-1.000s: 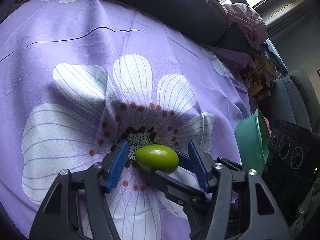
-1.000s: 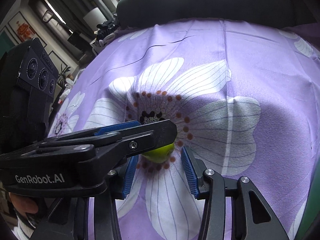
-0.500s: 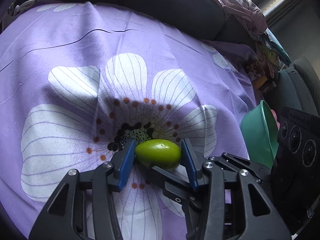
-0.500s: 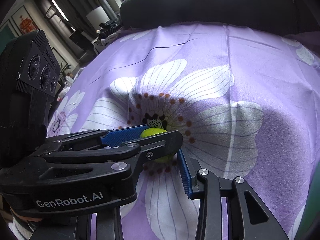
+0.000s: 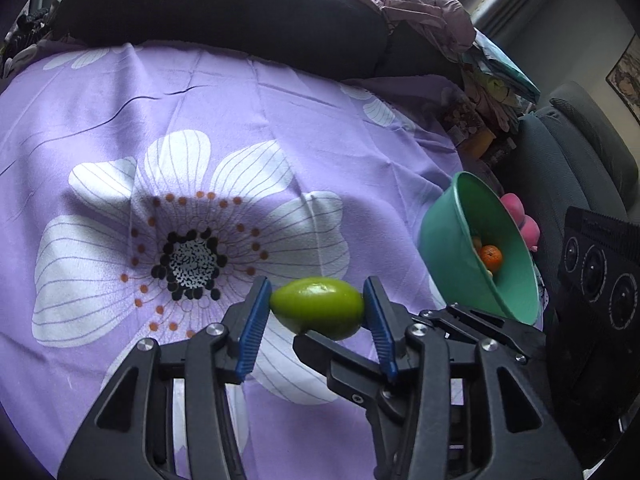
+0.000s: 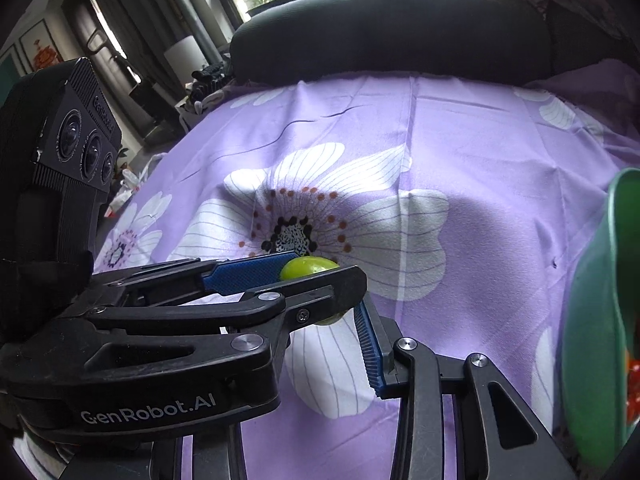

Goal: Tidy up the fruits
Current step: 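Carry the lime into the green bowl and open the left tool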

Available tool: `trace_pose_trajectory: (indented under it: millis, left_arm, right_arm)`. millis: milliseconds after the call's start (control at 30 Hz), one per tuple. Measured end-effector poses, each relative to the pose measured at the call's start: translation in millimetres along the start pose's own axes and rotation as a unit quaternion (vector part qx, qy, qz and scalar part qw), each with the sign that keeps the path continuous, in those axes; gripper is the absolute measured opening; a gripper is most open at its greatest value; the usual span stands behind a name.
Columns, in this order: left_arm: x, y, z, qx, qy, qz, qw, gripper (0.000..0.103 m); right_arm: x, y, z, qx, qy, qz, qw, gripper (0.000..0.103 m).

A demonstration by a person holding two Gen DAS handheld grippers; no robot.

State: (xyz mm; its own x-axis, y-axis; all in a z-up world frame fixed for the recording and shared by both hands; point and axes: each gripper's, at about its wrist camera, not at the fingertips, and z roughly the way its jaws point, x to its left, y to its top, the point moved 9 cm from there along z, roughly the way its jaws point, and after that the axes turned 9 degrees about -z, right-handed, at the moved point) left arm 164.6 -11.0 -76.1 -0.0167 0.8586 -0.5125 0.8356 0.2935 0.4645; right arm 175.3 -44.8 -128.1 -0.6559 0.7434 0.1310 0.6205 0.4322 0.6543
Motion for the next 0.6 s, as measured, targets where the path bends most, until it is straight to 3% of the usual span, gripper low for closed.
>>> trace_pose_trajectory:
  millis: [300, 600]
  left_arm:
    - [-76.8, -4.5, -1.3, -0.008, -0.023, 0.066, 0.9975, 0.047]
    - [-160.3, -19.6, 48.1, 0.038, -0.054, 0.121, 0.9905, 0.048]
  right_arm:
    - [-24.0, -2.4, -65.7, -0.054, -0.033, 0.016, 0.998, 0.039]
    - [-95.3, -22.7, -118.1, -0.078, -0.077, 0.073, 0.991, 0.039]
